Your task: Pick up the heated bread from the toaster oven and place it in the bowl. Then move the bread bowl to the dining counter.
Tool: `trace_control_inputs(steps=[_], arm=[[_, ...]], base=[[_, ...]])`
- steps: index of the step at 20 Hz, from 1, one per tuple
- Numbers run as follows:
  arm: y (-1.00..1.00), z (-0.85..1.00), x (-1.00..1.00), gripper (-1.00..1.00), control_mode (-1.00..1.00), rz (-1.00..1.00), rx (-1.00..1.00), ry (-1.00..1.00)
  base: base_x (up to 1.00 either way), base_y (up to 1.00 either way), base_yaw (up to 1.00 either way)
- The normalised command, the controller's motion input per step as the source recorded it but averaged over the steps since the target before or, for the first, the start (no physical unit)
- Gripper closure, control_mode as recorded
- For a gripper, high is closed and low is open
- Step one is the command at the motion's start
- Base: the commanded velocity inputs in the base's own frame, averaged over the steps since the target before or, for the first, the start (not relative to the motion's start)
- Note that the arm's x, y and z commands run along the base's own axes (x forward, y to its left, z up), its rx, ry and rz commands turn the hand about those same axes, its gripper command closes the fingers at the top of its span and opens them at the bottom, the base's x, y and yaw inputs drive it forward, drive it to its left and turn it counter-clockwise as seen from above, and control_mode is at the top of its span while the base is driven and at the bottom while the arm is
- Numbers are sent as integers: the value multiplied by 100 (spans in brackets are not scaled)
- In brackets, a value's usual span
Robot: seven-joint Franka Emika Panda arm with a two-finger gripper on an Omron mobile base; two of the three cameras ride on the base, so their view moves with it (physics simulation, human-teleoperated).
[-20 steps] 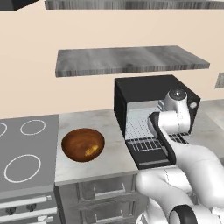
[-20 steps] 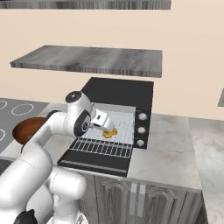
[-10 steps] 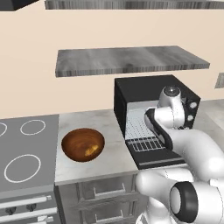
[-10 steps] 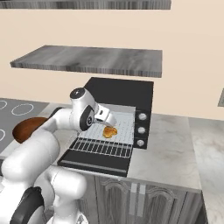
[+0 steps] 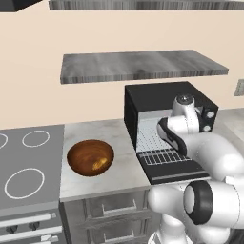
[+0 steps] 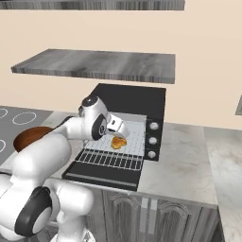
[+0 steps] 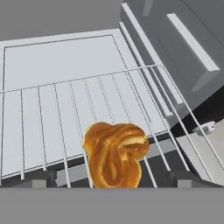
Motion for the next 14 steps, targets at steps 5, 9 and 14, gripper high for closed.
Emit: trace_control_inputs(steps=[5, 9, 14], arm=[[-8, -24, 1, -100, -100, 0, 0, 2], [0, -21, 0, -100, -100, 0, 0, 5], [0, -23, 1, -100, -100, 0, 0, 6]], base=[[0, 0, 0], [0, 0, 0], [0, 0, 0]])
